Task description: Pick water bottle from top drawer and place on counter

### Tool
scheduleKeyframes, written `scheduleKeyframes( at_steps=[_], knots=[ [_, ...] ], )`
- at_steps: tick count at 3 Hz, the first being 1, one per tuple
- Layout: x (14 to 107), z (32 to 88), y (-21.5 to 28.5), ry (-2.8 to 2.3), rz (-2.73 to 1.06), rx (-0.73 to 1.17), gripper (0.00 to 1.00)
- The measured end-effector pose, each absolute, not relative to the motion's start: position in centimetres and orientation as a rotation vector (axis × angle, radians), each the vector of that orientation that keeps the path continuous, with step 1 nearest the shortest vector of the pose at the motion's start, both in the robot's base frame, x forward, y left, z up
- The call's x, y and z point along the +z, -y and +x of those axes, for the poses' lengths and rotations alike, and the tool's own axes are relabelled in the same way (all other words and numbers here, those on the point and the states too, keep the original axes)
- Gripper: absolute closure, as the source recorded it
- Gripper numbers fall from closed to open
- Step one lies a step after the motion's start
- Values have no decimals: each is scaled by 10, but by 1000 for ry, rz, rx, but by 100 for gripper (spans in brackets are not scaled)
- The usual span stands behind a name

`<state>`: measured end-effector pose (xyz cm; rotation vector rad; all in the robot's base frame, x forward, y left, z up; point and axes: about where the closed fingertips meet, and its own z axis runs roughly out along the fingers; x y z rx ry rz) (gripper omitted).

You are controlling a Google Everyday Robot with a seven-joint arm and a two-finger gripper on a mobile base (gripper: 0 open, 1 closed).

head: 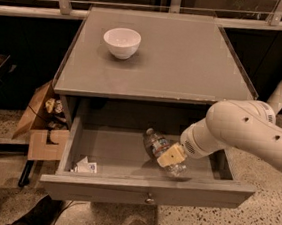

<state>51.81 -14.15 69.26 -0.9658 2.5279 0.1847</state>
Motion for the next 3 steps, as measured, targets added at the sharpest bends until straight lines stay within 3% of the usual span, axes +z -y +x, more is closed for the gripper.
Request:
scheduleKeyframes(
  at_steps=[1, 3],
  knots=[
    [676, 516, 136, -2537, -964, 218, 27],
    [636, 521, 129, -2516, -933, 283, 15]
  ],
)
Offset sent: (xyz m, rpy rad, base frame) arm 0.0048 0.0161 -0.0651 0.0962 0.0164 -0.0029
